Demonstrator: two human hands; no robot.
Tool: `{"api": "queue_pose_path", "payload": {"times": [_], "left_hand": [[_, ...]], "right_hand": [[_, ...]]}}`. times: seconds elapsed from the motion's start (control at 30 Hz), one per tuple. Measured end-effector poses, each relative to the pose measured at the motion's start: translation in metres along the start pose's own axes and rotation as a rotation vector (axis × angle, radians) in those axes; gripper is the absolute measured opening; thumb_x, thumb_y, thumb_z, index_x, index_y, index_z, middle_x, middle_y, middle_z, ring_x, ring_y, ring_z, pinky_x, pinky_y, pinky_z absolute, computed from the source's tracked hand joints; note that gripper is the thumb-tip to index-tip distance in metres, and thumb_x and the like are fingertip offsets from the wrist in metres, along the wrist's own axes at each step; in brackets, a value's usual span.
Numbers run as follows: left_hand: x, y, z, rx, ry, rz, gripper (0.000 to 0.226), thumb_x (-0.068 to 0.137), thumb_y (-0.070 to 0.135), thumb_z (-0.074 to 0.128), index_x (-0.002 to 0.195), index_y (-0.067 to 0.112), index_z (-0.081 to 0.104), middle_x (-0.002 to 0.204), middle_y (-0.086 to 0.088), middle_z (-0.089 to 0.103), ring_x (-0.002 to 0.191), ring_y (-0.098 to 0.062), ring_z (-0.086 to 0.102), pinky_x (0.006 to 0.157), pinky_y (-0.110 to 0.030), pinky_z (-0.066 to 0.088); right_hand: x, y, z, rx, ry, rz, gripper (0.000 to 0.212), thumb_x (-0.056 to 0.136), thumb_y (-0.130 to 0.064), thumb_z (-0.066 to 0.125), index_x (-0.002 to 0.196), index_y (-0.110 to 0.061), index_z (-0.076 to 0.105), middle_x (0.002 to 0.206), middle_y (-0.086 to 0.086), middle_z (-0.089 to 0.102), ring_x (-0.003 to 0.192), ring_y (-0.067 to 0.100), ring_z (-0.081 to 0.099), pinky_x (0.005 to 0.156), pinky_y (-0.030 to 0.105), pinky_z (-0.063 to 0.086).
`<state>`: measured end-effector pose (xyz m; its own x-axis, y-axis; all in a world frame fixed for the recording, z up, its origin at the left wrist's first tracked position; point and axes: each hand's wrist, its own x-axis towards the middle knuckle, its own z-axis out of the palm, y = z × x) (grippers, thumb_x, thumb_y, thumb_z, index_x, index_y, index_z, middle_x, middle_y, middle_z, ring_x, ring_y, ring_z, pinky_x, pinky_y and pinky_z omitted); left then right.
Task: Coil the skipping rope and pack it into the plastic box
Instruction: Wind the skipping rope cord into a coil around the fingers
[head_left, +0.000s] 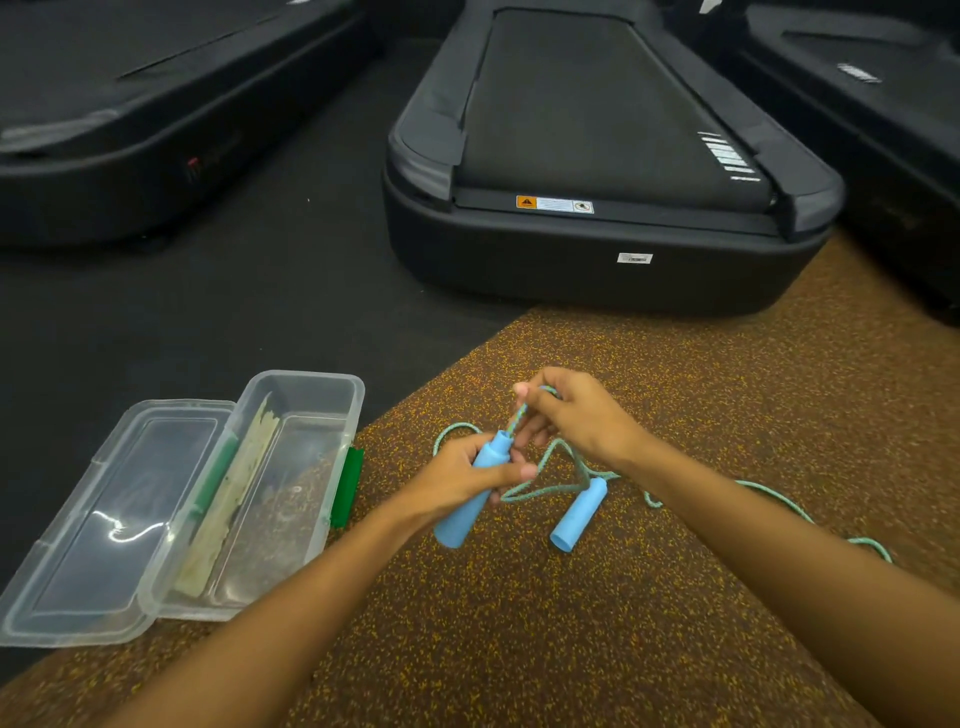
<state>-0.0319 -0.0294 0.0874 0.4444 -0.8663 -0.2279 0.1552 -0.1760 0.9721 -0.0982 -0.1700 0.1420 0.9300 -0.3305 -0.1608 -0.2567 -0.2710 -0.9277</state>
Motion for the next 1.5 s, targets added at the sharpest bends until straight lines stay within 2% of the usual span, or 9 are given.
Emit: {"api": "queue_pose_path", "payload": {"times": [0.3,0.4,0.53,0.7,0.83,0.93,1.1,1.3,1.5], "left_hand": [[0.004,0.014,-0.009,0.108,-0.046,-0.03,0.013,0.08,0.006,0.064,0.074,0.015,0.072,0.078,-0.002,0.072,0.078,-0.006,0.065,0.075,-0.02,0.049],[0.004,0.018,-0.008,0.081,-0.081,-0.042,0.014,0.079,0.005,0.058,0.086,0.013,0.068,0.068,-0.004,0.072,0.077,-0.014,0.067,0.081,-0.029,0.05],[0.002,0.027,-0.005,0.063,-0.146,-0.077,0.023,0.088,0.023,0.057,0.075,0.009,0.069,0.047,-0.003,0.062,0.078,-0.027,0.066,0.086,-0.038,0.049],[-0.002,0.029,-0.005,0.01,-0.254,-0.193,0.038,0.09,0.038,0.051,0.095,0.004,0.067,0.066,-0.007,0.072,0.062,-0.019,0.068,0.061,-0.023,0.054],[-0.003,0.027,-0.004,-0.013,-0.229,-0.187,0.046,0.083,0.051,0.049,0.11,0.016,0.059,0.081,-0.013,0.072,0.046,-0.016,0.063,0.04,-0.02,0.046],[-0.003,0.027,-0.002,-0.022,-0.221,-0.158,0.035,0.087,0.042,0.05,0.107,0.015,0.059,0.078,-0.01,0.072,0.054,-0.017,0.066,0.045,-0.024,0.051],[0.001,0.023,-0.004,0.011,-0.201,-0.116,0.02,0.09,0.016,0.055,0.096,0.002,0.069,0.092,0.002,0.074,0.095,-0.012,0.068,0.091,-0.028,0.051],[-0.006,0.034,-0.005,-0.135,-0.294,-0.194,0.032,0.088,0.002,0.054,0.118,0.011,0.056,0.099,-0.004,0.074,0.08,-0.011,0.07,0.062,-0.017,0.05],[-0.008,0.038,-0.014,-0.281,-0.353,-0.247,0.034,0.088,0.006,0.051,0.121,0.007,0.058,0.119,-0.01,0.066,0.096,-0.018,0.069,0.07,-0.019,0.054]], "right_hand": [[0.001,-0.002,0.003,-0.053,-0.062,-0.026,0.016,0.087,-0.016,0.059,0.071,-0.013,0.059,0.063,0.006,0.062,0.048,0.002,0.059,0.054,0.018,0.049],[0.001,-0.002,0.004,-0.064,-0.066,-0.03,0.012,0.084,-0.017,0.063,0.075,-0.01,0.064,0.06,0.004,0.059,0.05,0.007,0.055,0.052,0.018,0.047],[0.002,-0.003,0.004,-0.121,-0.061,-0.042,0.01,0.082,-0.022,0.066,0.077,-0.013,0.069,0.061,-0.002,0.059,0.054,0.001,0.051,0.057,0.021,0.042],[0.001,-0.009,-0.003,-0.079,-0.048,-0.043,0.01,0.08,-0.019,0.068,0.075,-0.01,0.069,0.045,-0.019,0.059,0.046,-0.006,0.049,0.05,0.008,0.035],[0.001,-0.011,-0.008,-0.096,-0.03,-0.056,0.012,0.08,-0.022,0.068,0.069,-0.017,0.068,0.06,-0.001,0.059,0.048,0.005,0.046,0.049,0.017,0.034],[0.001,-0.012,-0.007,-0.09,-0.02,-0.055,0.014,0.08,-0.02,0.068,0.077,-0.006,0.07,0.058,-0.004,0.059,0.043,-0.002,0.046,0.047,0.01,0.034],[-0.001,-0.014,-0.008,-0.087,-0.054,-0.065,0.016,0.082,-0.014,0.066,0.066,-0.017,0.062,0.039,-0.022,0.056,0.041,-0.01,0.05,0.046,0.004,0.036],[0.001,-0.01,-0.006,-0.047,-0.056,-0.038,0.009,0.08,-0.017,0.068,0.074,-0.01,0.069,0.047,-0.02,0.061,0.047,-0.011,0.052,0.047,0.004,0.037],[0.0,-0.011,-0.003,-0.013,-0.059,-0.027,0.01,0.079,-0.023,0.069,0.069,-0.02,0.068,0.057,-0.008,0.055,0.045,-0.004,0.045,0.05,0.012,0.038]]}}
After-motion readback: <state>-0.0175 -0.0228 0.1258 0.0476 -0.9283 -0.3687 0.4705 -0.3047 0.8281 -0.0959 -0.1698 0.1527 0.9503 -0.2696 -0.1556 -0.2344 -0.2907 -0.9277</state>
